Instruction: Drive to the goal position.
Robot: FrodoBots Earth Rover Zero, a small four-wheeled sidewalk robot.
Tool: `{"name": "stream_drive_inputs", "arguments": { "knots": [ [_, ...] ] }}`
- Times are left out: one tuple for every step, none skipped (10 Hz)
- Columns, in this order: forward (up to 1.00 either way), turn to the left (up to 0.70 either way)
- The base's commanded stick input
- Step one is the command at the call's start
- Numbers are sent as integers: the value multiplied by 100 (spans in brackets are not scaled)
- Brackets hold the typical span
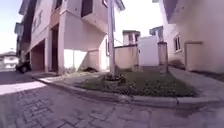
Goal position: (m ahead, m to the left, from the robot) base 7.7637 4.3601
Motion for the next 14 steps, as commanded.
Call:
{"name": "stream_drive_inputs", "arguments": {
  "knots": [
    [0,70],
    [0,70],
    [0,70],
    [0,70],
    [0,70],
    [0,70],
    [0,70],
    [0,70],
    [0,70],
    [0,70],
    [0,70],
    [0,70],
    [0,70],
    [0,70]
  ]
}}
